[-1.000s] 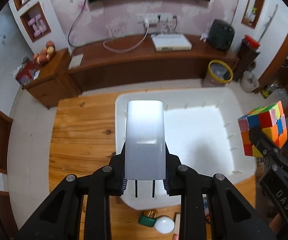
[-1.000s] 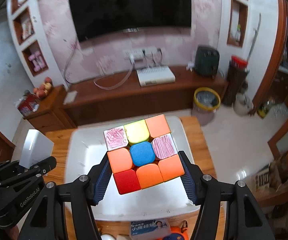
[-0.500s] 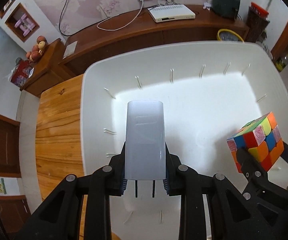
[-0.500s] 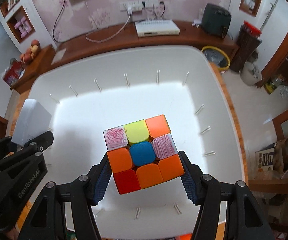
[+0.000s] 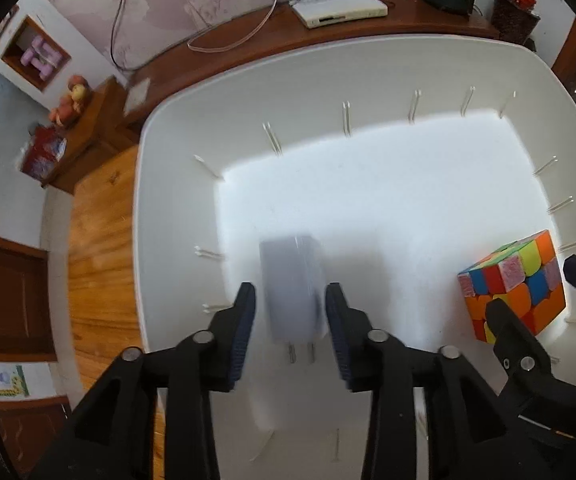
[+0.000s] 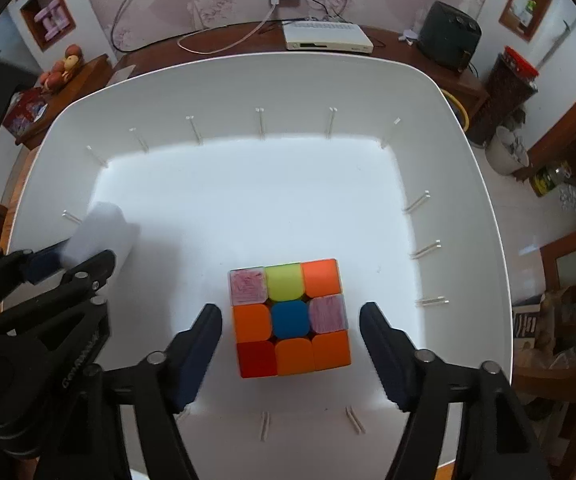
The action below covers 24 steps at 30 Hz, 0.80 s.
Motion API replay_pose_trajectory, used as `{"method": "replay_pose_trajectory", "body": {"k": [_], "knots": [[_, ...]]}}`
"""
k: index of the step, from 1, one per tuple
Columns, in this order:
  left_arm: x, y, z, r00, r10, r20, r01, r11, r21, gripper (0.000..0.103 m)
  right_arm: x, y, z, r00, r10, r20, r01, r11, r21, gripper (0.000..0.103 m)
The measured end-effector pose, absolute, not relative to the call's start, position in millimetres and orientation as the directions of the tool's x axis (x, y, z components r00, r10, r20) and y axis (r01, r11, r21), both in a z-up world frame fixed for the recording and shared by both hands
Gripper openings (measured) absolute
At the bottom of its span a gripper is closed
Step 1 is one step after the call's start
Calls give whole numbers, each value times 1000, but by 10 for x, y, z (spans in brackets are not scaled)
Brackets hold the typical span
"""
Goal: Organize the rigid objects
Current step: 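Carry the cube and charger into the white bin and lower them, then open both grippers and lift them out of the bin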
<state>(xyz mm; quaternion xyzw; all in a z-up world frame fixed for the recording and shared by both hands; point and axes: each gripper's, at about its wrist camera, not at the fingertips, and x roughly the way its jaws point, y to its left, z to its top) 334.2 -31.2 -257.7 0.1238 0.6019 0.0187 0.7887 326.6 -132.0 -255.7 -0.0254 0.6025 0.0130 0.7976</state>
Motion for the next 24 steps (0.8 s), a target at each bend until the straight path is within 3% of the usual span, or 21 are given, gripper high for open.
{"method": "replay_pose_trajectory", "body": {"k": [2, 4, 6, 8, 24], "knots": [[3327, -303, -2514, 291, 180, -940, 119, 968, 222, 55, 3255, -1322, -2523, 291, -17, -957, -54, 998, -34, 72], [3319, -252, -2437, 306, 181, -935, 98, 971, 220, 76, 3248, -1336, -2491, 298, -14, -954, -51, 998, -31, 72], [3308, -196, -2367, 317, 157, -935, 84, 978, 193, 83, 3232, -1365, -2445, 309, -12, -951, -46, 999, -28, 73], [3281, -161, -2299, 324, 145, -935, 75, 981, 178, 84, 3203, -1381, -2385, 322, -7, -947, -46, 999, -23, 80], [2719, -113, -1519, 477, 149, -866, 60, 978, 201, 84, 2672, -1148, -1733, 458, 35, -888, -101, 995, -13, 80]]}}
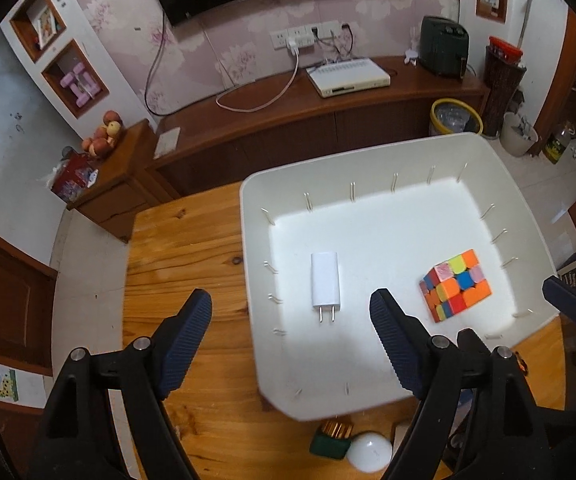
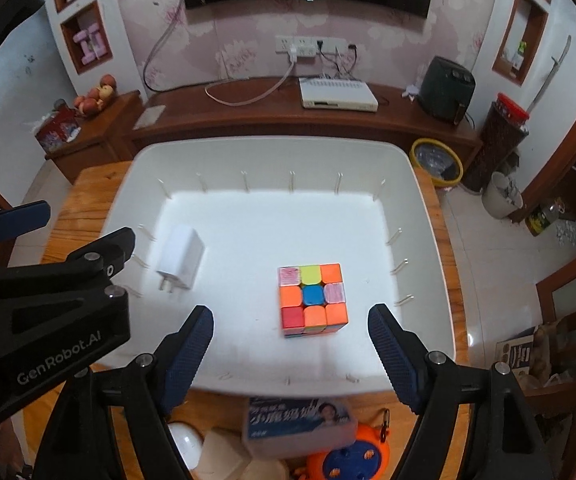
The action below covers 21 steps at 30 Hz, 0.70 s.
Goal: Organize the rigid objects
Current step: 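Open both grippers and lift them out of the bin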
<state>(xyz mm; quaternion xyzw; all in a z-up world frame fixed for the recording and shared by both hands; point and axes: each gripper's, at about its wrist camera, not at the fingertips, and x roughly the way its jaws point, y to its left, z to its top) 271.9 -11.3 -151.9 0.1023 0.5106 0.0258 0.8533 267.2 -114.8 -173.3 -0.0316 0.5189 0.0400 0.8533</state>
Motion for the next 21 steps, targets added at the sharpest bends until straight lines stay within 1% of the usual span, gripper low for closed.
{"method": "replay_pose_trajectory", "body": {"k": [12, 21], "knots": [[2210, 32, -990, 552, 105, -827, 31, 989, 146, 84, 2121, -1090, -1181, 550, 46, -834, -106, 994, -15, 80], [1873, 68, -676, 604, 63, -794, 49, 992, 117, 84, 1684, -1095, -827, 608, 51, -792, -90, 996, -5, 80]]}}
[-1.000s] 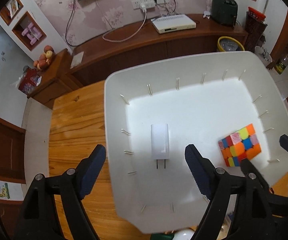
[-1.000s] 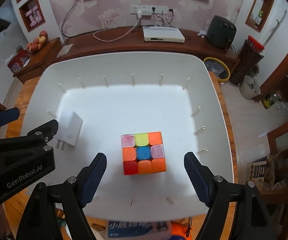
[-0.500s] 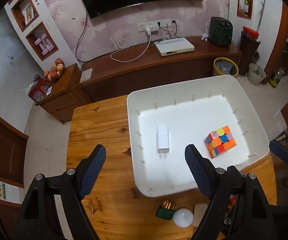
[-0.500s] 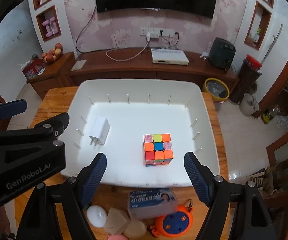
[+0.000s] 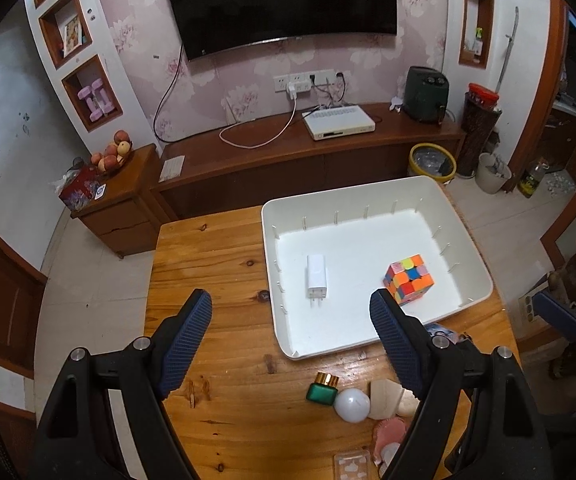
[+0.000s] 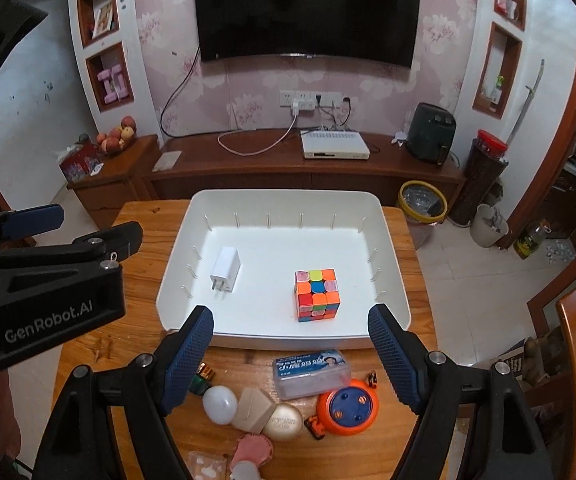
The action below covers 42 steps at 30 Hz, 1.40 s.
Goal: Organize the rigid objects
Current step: 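Open both grippers and lift them out of the bin, then reach the right tool to the white plug adapter while the left tool approaches the clear box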
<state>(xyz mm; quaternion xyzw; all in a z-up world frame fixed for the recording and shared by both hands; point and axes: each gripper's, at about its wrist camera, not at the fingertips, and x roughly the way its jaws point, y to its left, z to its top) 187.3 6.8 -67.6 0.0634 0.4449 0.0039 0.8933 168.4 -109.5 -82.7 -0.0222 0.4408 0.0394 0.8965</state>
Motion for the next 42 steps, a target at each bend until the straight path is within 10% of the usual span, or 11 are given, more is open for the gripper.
{"method": "replay_pose_trajectory", "body": {"k": [42], "knots": [[899, -38, -594, 616, -77, -784, 229, 970, 85, 84, 337, -1585, -755, 634, 30, -773, 34, 997, 67, 80]]}}
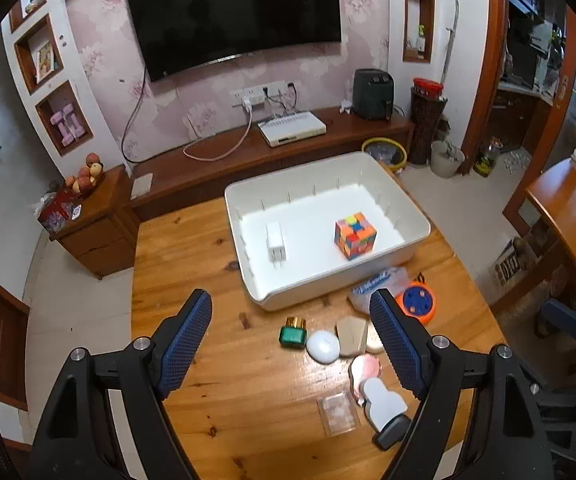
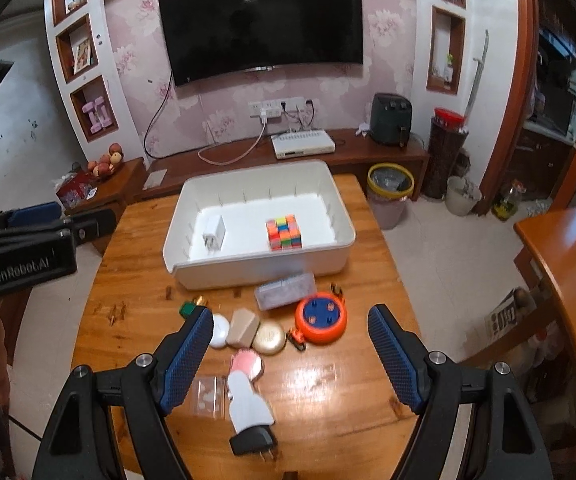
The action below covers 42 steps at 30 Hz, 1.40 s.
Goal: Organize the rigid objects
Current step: 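Reach the right tool to the white plug adapter while the left tool approaches the clear box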
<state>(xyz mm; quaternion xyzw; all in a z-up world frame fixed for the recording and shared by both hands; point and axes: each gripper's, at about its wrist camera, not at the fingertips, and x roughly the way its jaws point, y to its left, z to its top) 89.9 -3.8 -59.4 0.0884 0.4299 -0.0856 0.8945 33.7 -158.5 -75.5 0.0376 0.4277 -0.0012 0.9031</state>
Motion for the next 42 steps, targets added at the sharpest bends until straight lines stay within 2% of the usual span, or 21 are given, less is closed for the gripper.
{"method": "replay_pose_trajectory", "body": {"k": [8, 15, 24, 33, 34, 35, 37, 42], "knots": [[877, -57, -1041, 519, -84, -850, 266, 961, 68, 84, 143, -1445, -1266, 580, 58, -813, -12, 998, 63, 80], [806, -113, -1688, 380, -60, -923, 287, 956, 56, 84, 75, -1162, -1889, 529, 70, -846, -112, 994, 12, 80], [790, 55, -2251, 258, 4, -966, 217, 974, 62, 84, 143, -978, -2706, 367, 97, -925, -188, 982, 28, 80], [781, 129, -2425, 196, 14, -980, 167, 985, 47, 84, 258, -865, -2912, 341, 80, -936, -242, 970, -5, 80], [780, 131, -2432, 170, 16, -985, 152, 987, 42, 84, 262, -852, -2926, 343, 75, -936, -248, 969, -13, 79], [774, 128, -2438, 165, 14, -986, 151, 988, 40, 84, 266, -851, -2935, 347, 75, -935, -253, 967, -17, 69], [785, 105, -2455, 155, 9, -988, 152, 988, 32, 84, 270, -851, -2963, 344, 95, -934, -262, 965, 1, 55], [785, 15, -2529, 118, -16, -993, 162, 987, 3, 84, 286, -973, -2953, 363, 64, -930, -204, 979, -12, 56]]}}
